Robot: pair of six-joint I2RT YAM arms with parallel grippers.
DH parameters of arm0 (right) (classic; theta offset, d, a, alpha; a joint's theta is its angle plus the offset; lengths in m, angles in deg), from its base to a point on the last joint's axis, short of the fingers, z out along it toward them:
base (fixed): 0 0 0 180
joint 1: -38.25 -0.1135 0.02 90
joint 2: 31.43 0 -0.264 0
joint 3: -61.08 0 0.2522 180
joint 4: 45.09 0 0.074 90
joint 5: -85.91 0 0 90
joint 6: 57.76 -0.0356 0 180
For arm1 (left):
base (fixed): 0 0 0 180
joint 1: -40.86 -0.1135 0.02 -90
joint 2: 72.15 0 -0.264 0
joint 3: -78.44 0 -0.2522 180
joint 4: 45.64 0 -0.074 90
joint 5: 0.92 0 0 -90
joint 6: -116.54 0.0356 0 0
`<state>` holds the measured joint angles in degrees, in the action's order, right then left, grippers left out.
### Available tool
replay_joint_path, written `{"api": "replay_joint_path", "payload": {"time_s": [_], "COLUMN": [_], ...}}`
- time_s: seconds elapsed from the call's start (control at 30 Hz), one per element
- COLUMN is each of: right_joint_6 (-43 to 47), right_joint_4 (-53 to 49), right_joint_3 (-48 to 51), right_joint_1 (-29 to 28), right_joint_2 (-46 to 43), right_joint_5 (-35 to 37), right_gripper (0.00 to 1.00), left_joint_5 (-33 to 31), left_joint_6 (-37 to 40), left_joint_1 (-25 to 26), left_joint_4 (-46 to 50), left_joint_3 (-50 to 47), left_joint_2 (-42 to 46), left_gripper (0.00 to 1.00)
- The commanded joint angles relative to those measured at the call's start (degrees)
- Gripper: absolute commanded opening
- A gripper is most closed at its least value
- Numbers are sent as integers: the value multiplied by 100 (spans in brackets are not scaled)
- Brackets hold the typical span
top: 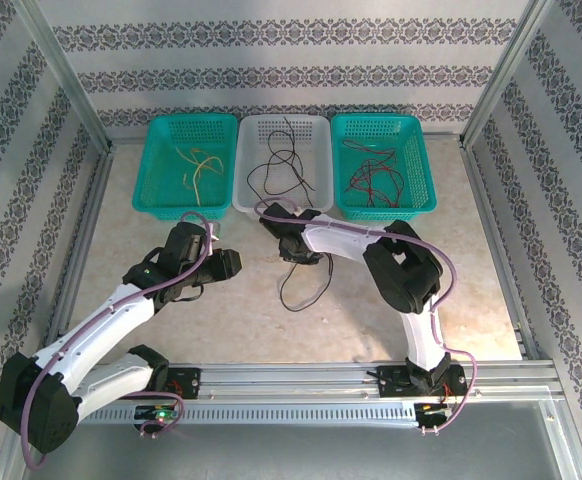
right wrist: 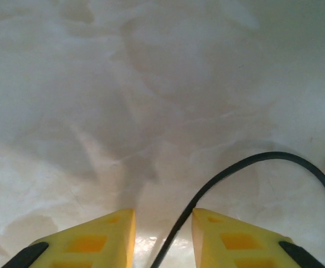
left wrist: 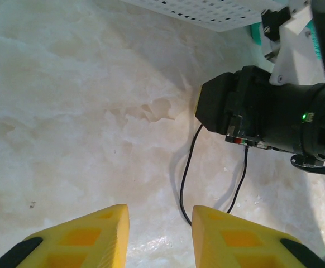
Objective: Untangle the cables
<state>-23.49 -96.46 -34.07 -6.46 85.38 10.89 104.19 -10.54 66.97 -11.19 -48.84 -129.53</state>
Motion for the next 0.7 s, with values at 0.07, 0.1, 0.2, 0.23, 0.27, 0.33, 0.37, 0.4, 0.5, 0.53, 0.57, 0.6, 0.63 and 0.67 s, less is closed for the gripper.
{"api": "replay_joint_path", "payload": {"time_s": [0.07,0.1,0.2,0.23,0.27,0.33,0.37,0.4,0.5,0.53,0.57,0.6,0.63,0.67], "right_joint_6": [-156,-144,-100,-43,0,126,225,381,817,948,1011,1067,1108,1144], "right_joint_4": [-389,-363,-220,5,227,617,775,982,1560,1777,1951,2146,2312,2400], "right_joint_3": [-33,-3,142,298,523,946,1104,1299,1861,2048,2215,2403,2553,2637], "right_joint_1": [85,89,89,81,64,-21,-65,-126,-379,-446,-480,-492,-494,-495], "right_joint_2": [89,78,-60,-212,-351,-822,-1035,-1307,-2177,-2526,-2809,-3120,-3440,-3710], "right_joint_5": [132,104,0,-66,-107,-111,-123,-152,-174,-269,-374,-521,-656,-768], "right_gripper": [17,11,0,0,0,0,0,0,0,0,0,0,0,0], "left_joint_5": [143,158,219,242,267,441,564,746,1236,1378,1517,1647,1758,1864], "left_joint_6": [78,79,103,102,98,42,-8,-84,-345,-459,-543,-640,-725,-769], "left_joint_1": [-56,-57,-61,-59,-56,-58,-58,-62,-41,-29,-22,2,32,81], "left_joint_4": [-240,-254,-284,-293,-316,-517,-676,-875,-1543,-1810,-2069,-2356,-2617,-2831], "left_joint_3": [-7,14,97,123,137,142,121,110,42,21,-8,-33,-40,-38], "left_joint_2": [-54,-83,-139,-134,-133,-116,-126,-140,-216,-245,-268,-301,-339,-376], "left_gripper": [35,35,35,36,36,40,42,43,47,48,50,53,56,58]}}
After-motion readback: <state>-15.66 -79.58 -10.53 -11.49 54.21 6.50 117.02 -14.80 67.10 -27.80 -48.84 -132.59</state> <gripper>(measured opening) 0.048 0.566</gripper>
